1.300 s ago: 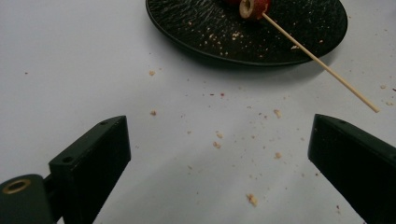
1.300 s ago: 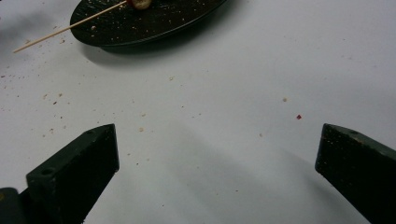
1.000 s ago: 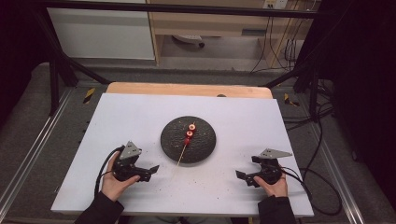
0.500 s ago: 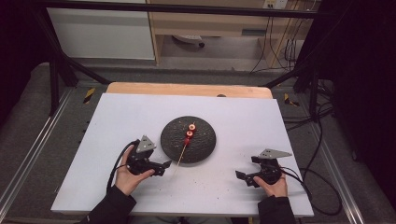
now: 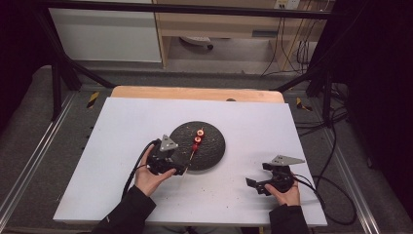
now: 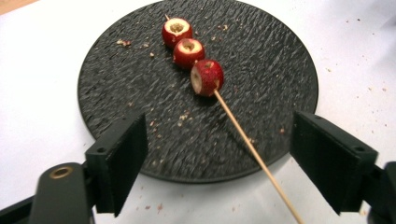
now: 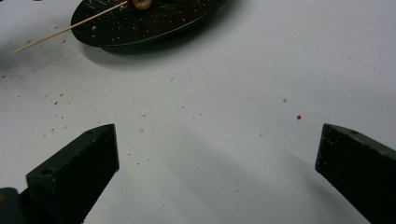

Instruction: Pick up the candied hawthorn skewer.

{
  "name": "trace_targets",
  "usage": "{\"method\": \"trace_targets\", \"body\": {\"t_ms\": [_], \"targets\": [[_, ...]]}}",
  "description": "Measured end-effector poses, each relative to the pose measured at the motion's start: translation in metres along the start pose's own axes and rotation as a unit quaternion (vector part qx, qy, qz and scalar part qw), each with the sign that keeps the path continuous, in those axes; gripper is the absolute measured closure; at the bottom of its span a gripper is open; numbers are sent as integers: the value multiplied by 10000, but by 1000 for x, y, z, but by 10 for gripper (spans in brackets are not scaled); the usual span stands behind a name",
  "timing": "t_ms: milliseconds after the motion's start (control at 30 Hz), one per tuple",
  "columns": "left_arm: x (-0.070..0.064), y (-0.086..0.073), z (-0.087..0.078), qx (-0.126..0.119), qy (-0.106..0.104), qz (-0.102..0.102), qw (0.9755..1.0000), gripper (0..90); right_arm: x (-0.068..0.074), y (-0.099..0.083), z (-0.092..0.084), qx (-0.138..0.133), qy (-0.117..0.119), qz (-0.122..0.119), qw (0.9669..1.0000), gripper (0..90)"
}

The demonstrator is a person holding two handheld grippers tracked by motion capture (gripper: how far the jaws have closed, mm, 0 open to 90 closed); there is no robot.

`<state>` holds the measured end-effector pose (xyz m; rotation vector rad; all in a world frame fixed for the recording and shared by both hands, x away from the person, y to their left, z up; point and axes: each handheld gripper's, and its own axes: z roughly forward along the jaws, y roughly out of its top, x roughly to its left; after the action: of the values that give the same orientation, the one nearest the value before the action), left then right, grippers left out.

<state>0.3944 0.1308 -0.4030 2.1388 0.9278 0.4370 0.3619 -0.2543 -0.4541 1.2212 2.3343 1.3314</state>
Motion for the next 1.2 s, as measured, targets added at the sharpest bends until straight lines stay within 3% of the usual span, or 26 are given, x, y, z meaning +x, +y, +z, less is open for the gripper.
{"method": "trace_targets", "body": {"t_ms": [167,467,600,1200], "targets": [[-1,4,11,122,59,-69,9999,255,0,0,0,6,-10,-6,10000,6],[-5,6,30,457,-1,-358,9983,470,0,0,0,-2,9,19,10000,6],[-12,5,36,539,44,-435,9976,521,0,0,0,-18,5,-7,10000,6],[-26,6,48,579,463,-753,9944,812,0,1,-1,-42,24,8,10000,6]]}}
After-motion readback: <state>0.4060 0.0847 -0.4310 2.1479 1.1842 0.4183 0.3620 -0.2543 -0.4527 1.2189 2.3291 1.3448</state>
